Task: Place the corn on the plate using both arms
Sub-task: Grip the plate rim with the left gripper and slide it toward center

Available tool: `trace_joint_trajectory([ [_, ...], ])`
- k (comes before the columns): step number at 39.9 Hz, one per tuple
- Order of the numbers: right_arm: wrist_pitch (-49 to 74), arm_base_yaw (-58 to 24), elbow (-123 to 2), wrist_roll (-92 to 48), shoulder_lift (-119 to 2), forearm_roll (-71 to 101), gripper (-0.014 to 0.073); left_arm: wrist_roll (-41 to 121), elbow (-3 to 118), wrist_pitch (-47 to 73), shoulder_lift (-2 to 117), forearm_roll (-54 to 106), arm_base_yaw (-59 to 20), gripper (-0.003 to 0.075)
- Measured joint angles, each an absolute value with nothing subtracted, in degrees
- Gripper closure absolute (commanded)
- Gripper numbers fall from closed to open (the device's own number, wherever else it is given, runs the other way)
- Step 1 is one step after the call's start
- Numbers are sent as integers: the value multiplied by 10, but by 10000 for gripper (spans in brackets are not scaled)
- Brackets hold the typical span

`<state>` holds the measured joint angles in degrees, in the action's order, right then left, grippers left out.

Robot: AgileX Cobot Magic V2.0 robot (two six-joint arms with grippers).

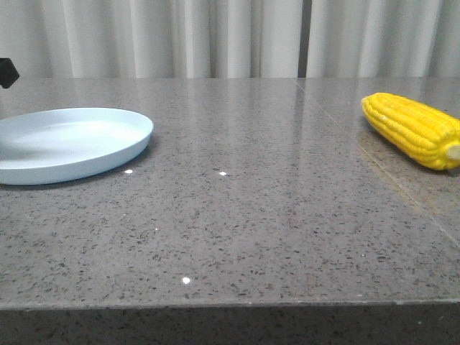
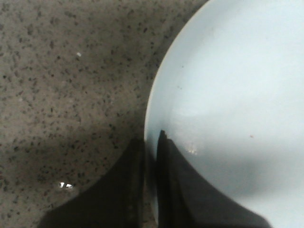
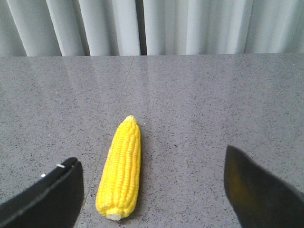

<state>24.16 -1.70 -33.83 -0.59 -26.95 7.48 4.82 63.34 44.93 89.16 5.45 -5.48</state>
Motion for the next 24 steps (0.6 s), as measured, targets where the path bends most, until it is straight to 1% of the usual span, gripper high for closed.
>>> trace_joint_trajectory([
  [11, 242, -17, -338, -6, -269, 75, -31, 48, 662, 438, 882, 85, -68, 741],
  [19, 242, -17, -338, -6, -269, 75, -31, 48, 708, 436, 872, 167, -101, 741],
  [24, 243, -17, -338, -6, -269, 75, -31, 48, 714, 429, 878, 206, -134, 740],
])
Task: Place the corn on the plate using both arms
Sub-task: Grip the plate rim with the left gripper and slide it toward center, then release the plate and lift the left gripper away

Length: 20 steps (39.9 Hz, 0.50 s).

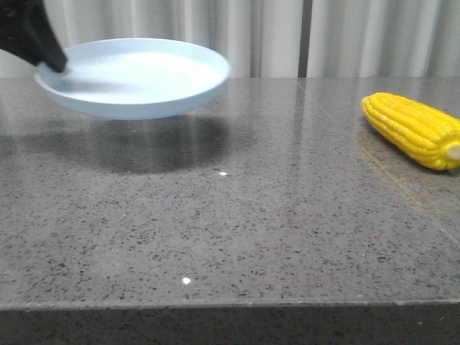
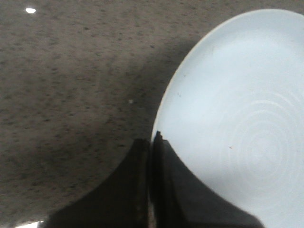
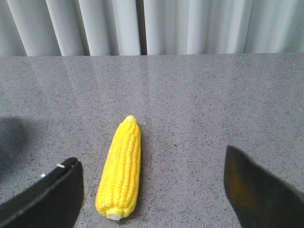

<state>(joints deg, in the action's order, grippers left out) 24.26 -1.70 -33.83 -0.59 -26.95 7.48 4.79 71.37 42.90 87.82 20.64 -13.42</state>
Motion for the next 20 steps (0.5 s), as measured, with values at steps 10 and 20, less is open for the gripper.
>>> trace_joint_trajectory([
  [10, 243, -17, -338, -6, -269, 75, -31, 39, 714, 418, 937, 228, -190, 740],
  [20, 244, -17, -338, -6, -269, 75, -31, 33, 714, 417, 969, 230, -191, 540],
])
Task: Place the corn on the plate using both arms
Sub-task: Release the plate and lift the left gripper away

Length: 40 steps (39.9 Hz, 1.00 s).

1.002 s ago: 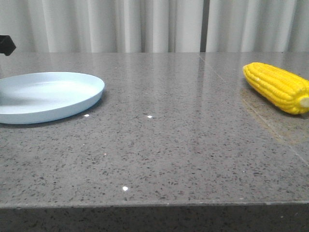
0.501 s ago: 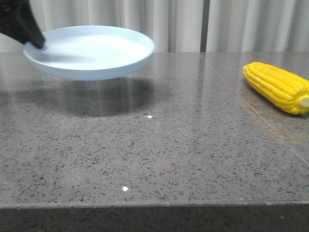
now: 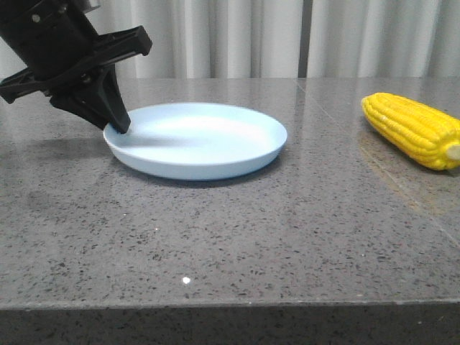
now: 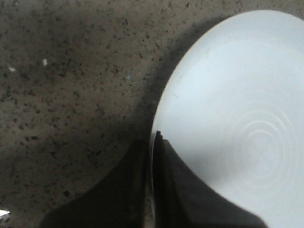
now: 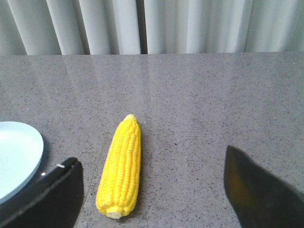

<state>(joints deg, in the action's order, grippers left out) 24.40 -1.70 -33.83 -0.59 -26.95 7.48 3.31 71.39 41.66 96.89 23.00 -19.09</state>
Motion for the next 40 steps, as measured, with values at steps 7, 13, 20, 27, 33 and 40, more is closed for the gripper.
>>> trace_joint_trajectory([
  [7, 245, -17, -338, -6, -269, 75, -31, 33, 714, 414, 969, 229, -191, 275],
  [13, 245, -17, -338, -6, -269, 75, -31, 32, 714, 411, 945, 189, -191, 306],
  [20, 246, -17, -338, -6, -269, 75, -31, 21, 714, 412, 860, 138, -157, 542],
  [27, 246, -17, -338, -6, -269, 75, -31, 19, 698, 421, 768, 73, -106, 742],
  [33, 246, -17, -338, -6, -269, 75, -31, 17, 645, 415, 685, 42, -66, 741],
  [40, 246, -17, -338, -6, -269, 75, -31, 17, 541, 362, 562, 18, -57, 741],
])
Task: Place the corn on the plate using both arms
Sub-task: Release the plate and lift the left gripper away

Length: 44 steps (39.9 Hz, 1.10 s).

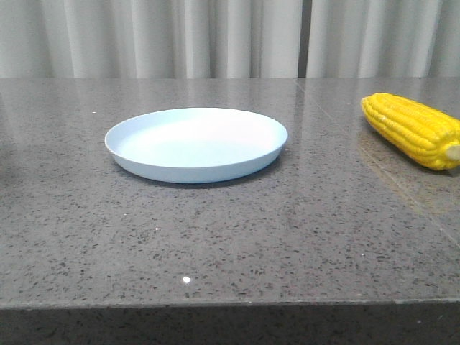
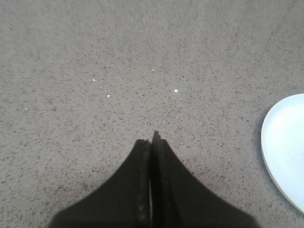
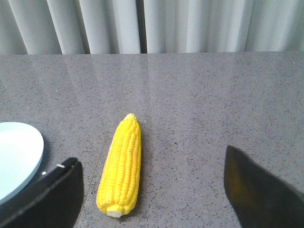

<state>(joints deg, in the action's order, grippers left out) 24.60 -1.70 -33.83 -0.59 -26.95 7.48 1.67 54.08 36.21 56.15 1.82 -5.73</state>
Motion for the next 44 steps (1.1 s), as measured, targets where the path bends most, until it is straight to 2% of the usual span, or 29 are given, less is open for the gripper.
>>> trace_joint_trajectory([
  [16, 246, -17, -338, -6, -269, 75, -31, 17, 258, 235, 170, 9, -57, 741],
  [22, 246, -17, -338, -6, -269, 75, -31, 17, 223, 235, 75, 9, -57, 741],
  [29, 246, -17, -338, -6, -269, 75, -31, 17, 211, 233, 29, 9, -57, 741],
  [37, 253, -17, -341, -6, -272, 75, -31, 17, 208, 232, 28, 9, -57, 741],
  [44, 318, -17, -393, -6, -352, 75, -31, 17, 208, 232, 28, 9, -57, 741],
])
